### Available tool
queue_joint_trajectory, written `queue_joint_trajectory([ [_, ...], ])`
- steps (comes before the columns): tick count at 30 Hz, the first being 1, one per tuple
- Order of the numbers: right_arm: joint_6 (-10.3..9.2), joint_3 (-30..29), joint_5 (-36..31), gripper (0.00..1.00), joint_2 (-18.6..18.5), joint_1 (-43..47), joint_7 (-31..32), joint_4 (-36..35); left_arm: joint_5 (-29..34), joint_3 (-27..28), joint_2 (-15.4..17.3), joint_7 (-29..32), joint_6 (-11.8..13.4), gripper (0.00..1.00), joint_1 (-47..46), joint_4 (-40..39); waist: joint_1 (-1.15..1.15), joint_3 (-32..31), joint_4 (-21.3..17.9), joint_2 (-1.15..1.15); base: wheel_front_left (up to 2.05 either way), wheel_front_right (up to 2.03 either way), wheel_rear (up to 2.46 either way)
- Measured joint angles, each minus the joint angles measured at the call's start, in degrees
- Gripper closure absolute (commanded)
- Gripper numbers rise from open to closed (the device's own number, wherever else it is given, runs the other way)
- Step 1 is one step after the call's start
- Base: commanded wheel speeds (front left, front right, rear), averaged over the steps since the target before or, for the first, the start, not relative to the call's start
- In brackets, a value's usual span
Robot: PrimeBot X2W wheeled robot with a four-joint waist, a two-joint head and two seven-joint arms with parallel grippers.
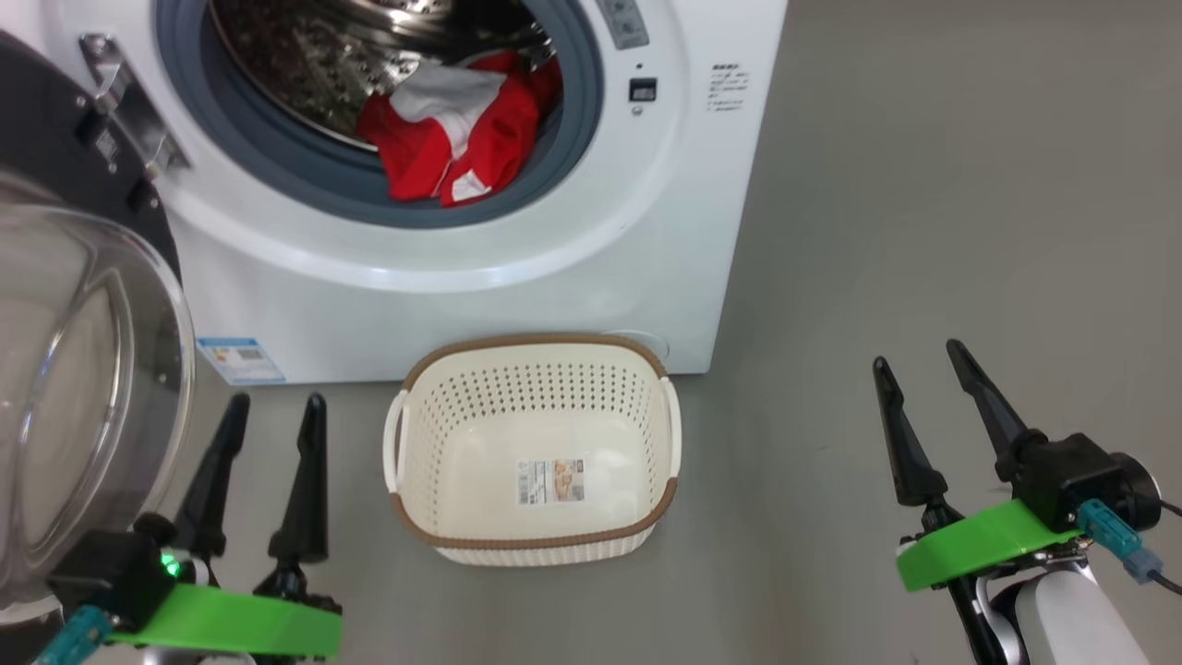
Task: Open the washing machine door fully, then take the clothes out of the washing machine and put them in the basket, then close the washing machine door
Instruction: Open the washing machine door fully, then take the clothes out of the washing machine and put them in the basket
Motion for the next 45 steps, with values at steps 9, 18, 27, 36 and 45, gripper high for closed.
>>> queue_joint_trajectory([
  [9, 0.00, 0.54, 1.63, 0.00, 0.15, 5.45, 0.00, -0.85, 0.40, -0.35, 0.20, -0.43, 0.18, 0.00, 6.42, 2.59, 0.00, -4.62, -2.61, 0.00, 0.00, 0.00, 0.00],
  [18, 0.00, -0.20, 1.65, 0.00, 0.30, 8.26, 0.00, -2.44, 0.76, -0.33, 0.47, -0.91, 1.37, 0.00, 9.56, 2.59, 0.00, -7.18, -4.89, 0.00, 0.00, 0.00, 0.00],
  [27, 0.00, -0.90, 1.56, 0.00, 0.37, 9.54, 0.00, -2.70, 1.11, -0.38, 0.79, -0.70, 2.10, 0.00, 10.64, 1.93, 0.00, -7.71, -4.87, 0.00, 0.00, 0.00, 0.00],
  [36, 0.00, -0.38, 1.51, 0.00, 0.48, 9.53, 0.00, -2.88, 1.93, -0.88, 0.99, 0.68, 4.27, 0.00, 10.93, 1.05, 0.00, -7.40, -4.44, 0.00, 0.15, -0.15, 0.00],
  [45, 0.00, -0.26, 1.49, 0.00, 0.49, 9.53, 0.00, -2.63, 2.12, -1.54, 1.01, 1.19, 5.17, 0.00, 10.93, -0.22, 0.00, -6.69, -3.68, 0.00, 1.17, -1.17, 0.00],
])
